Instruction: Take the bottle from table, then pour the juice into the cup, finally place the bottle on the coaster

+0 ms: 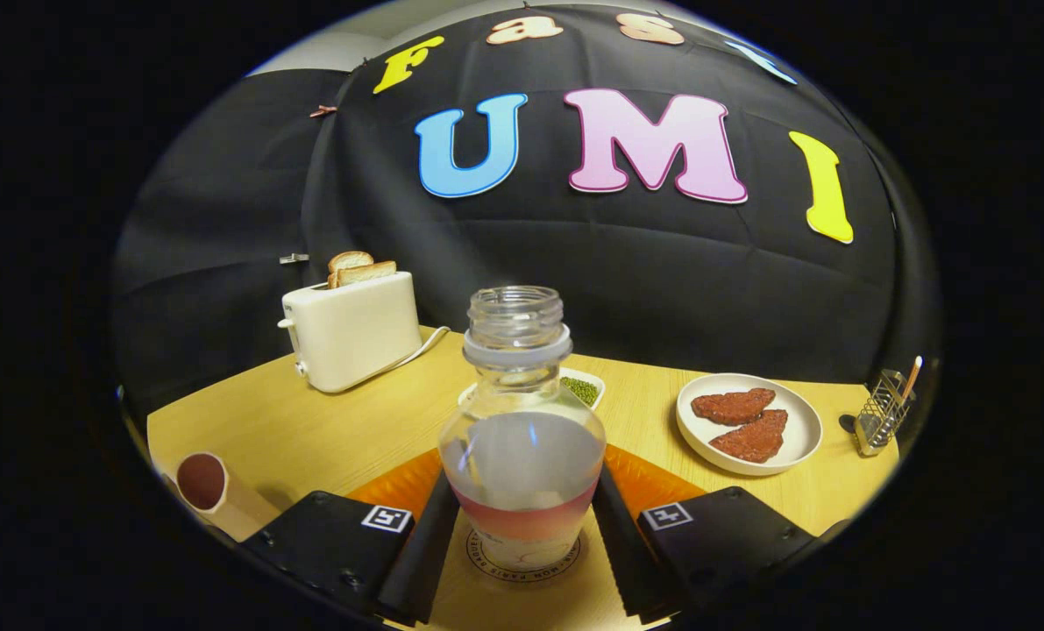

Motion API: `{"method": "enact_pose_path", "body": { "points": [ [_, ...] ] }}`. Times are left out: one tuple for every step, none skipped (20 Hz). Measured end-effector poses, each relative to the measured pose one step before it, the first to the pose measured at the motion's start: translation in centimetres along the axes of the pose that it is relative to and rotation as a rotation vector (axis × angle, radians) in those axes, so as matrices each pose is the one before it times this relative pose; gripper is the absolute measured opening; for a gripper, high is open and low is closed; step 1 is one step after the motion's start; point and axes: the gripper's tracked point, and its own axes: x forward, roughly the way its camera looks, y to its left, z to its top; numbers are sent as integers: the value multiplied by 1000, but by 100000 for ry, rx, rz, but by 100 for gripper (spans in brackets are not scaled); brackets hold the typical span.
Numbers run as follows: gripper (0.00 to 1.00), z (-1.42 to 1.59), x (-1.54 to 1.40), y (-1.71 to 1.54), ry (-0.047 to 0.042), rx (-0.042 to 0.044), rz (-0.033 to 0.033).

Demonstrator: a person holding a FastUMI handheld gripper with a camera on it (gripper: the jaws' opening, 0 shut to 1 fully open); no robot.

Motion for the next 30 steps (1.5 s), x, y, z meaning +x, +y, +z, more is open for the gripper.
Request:
{"method": "enact_pose_path", "body": {
  "points": [
    [86, -185, 43, -167, 949, 608, -667],
    [93, -132, -213, -260, 815, 76, -1051],
    [100, 59, -51, -295, 144, -306, -1349],
    [100, 262, -288, -136, -359, -436, -671],
    [100, 366, -250, 4, -888, -71, 31],
    [100, 227, -305, 32, -268, 200, -95],
    [100, -125, -429, -95, 824, 281, -665],
    [100, -116, -694, -366, 1246, 305, -1908],
    [100, 257, -745, -94, -101, 785, -711],
    [100, 291, -765, 312, -643, 934, 532],
    [100, 242, -739, 158, -92, 950, 357],
    [100, 318, -857, 208, 138, 1152, 520],
    [100, 381, -944, 480, -112, 1223, 1412],
    [100, 603, -1006, 400, -366, 570, 918],
    [100, 716, -1217, 82, -783, -259, 135],
    [100, 967, -1343, -73, -1709, -1193, -907],
    [100, 1284, -1473, -295, -2528, -1396, -987],
    [100, 1522, -1459, -236, -3116, -1498, -853],
    [100, 1410, -1500, -326, -2795, -1751, -1400],
    [100, 1299, -1506, -664, -1988, -1865, -1692],
    [100, 1162, -1636, -690, -1365, -1172, -2181],
    [99, 1304, -1510, -553, -1462, -415, -1777],
    [100, 1282, -1663, -547, -822, -600, -1928],
    [99, 1268, -1599, -924, -551, -1929, -3120],
    [100, 1203, -1589, -1222, -976, -1709, -3841],
    [99, 1185, -1554, -1118, -732, -599, -3723],
    [97, 1092, -1696, -978, -588, 195, -3455],
    [97, 1054, -1504, -1158, -941, 727, -3727],
    [97, 969, -1483, -1292, -1197, 1100, -4205],
    [97, 806, -1358, -1334, -976, 1086, -4359]
  ]
}}
